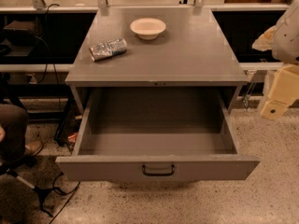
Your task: Close top drawer
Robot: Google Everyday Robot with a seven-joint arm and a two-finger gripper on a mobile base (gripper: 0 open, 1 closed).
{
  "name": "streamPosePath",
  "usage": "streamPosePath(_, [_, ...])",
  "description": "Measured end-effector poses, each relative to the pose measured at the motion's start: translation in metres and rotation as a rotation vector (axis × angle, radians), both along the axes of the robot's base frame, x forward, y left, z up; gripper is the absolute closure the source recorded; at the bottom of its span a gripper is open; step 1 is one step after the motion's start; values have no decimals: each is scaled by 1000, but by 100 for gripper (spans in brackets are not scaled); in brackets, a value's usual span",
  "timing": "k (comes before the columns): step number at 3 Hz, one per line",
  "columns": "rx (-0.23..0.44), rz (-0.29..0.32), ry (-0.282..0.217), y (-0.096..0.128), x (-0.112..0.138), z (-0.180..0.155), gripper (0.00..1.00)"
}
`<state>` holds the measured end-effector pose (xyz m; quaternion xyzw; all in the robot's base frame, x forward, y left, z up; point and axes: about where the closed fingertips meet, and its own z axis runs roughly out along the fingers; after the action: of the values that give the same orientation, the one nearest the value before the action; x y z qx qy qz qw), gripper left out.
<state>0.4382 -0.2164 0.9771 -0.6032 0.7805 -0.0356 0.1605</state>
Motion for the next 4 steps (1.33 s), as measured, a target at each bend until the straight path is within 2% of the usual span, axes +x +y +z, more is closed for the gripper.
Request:
streamPosePath(1, [-3,-10,12,-1,-3,-5,0])
streamPosePath(2, [-14,-45,70,-6,-12,-27,0])
streamPosePath(3, [-16,-161,153,-23,-33,-68,0])
streamPosePath(4, [-28,-319,271,-47,-72,-130,0])
